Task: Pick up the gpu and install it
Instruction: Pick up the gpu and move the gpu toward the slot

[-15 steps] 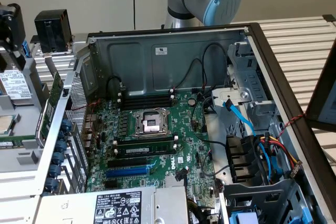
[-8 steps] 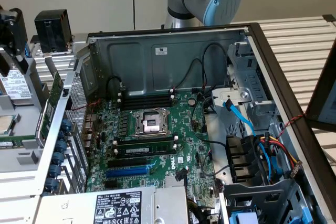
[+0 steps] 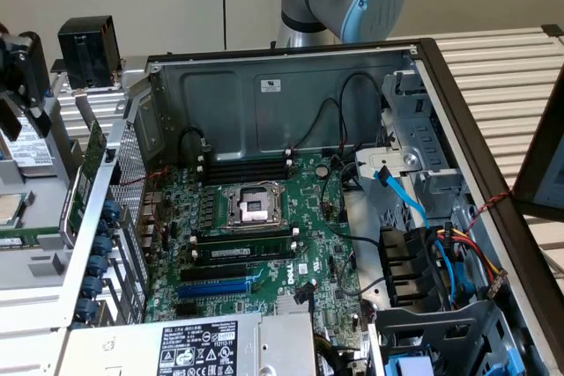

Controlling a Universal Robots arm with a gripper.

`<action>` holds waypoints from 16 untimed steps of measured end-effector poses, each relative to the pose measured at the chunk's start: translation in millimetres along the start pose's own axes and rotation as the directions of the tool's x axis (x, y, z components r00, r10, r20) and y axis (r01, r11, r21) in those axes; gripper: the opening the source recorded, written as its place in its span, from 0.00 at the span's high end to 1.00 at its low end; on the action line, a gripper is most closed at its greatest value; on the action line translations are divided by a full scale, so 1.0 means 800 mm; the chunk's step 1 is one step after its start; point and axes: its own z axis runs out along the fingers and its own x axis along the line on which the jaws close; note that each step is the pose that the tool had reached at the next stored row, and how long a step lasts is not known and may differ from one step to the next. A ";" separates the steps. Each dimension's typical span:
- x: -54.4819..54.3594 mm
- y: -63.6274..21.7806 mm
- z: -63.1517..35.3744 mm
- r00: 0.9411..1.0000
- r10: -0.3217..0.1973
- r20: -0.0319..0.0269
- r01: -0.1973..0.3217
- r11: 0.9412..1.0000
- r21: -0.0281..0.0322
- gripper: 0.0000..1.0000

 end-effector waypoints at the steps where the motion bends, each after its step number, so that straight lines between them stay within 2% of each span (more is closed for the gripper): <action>1: 0.000 0.000 0.002 1.000 0.004 0.001 -0.004 1.000 0.000 0.51; 3: 0.001 -0.001 0.006 1.000 0.013 0.003 -0.013 1.000 0.000 0.51; 6: 0.001 -0.002 0.012 1.000 0.027 0.003 -0.027 1.000 -0.006 0.51; 16: 0.002 -0.007 0.027 1.000 0.031 0.001 -0.031 0.999 -0.033 0.51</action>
